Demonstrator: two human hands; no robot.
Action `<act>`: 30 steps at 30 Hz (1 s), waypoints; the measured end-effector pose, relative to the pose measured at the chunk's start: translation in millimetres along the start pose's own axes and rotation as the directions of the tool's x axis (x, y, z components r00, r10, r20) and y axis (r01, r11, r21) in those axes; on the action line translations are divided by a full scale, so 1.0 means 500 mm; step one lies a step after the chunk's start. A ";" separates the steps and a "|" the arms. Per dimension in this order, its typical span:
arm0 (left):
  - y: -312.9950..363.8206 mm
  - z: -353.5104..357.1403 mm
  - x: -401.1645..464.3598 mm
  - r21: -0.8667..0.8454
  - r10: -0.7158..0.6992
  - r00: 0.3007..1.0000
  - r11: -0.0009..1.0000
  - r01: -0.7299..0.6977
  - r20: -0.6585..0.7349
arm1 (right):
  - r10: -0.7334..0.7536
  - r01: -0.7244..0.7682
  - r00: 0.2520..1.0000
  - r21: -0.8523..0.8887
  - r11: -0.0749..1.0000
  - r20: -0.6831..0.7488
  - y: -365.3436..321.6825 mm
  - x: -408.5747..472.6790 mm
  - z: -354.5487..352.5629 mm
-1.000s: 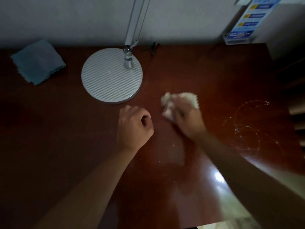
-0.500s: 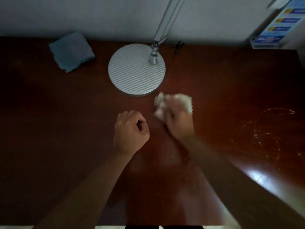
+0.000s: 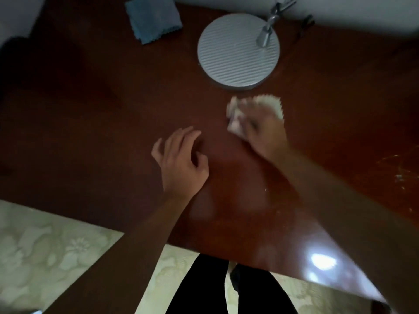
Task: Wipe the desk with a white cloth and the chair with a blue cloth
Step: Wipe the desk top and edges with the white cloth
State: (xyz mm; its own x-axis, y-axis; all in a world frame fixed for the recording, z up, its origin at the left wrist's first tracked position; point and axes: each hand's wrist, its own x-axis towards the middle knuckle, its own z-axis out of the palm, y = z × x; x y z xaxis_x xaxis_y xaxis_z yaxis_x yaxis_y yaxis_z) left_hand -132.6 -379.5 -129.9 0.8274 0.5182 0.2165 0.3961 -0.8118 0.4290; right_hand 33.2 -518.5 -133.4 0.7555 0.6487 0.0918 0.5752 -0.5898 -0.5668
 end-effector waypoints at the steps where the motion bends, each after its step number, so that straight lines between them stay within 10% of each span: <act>1: -0.009 -0.001 -0.027 0.042 -0.021 1.000 0.999 0.021 0.009 | 0.031 -0.031 0.999 -0.024 0.999 -0.014 0.010 0.030 -0.001; 13: -0.006 0.011 -0.170 0.090 -0.047 0.994 0.995 0.038 0.098 | -0.324 0.311 0.925 0.094 0.946 0.198 -0.053 -0.247 0.030; 19: -0.006 0.012 -0.169 0.153 -0.048 0.993 0.988 0.031 0.108 | -0.070 0.069 0.996 0.017 0.997 0.054 -0.046 -0.140 0.038; 30: -0.017 -0.026 -0.238 0.130 -0.223 0.975 0.967 0.218 0.025 | -0.101 0.099 0.992 0.032 0.995 0.074 -0.102 -0.125 0.080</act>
State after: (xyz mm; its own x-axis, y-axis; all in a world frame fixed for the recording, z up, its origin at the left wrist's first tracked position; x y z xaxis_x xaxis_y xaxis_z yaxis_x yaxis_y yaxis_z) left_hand -239.6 -430.8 -148.1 0.7282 0.6790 0.0931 0.6153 -0.7075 0.3477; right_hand -55.9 -509.5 -142.8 0.6682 0.7387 0.0882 0.6368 -0.5066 -0.5812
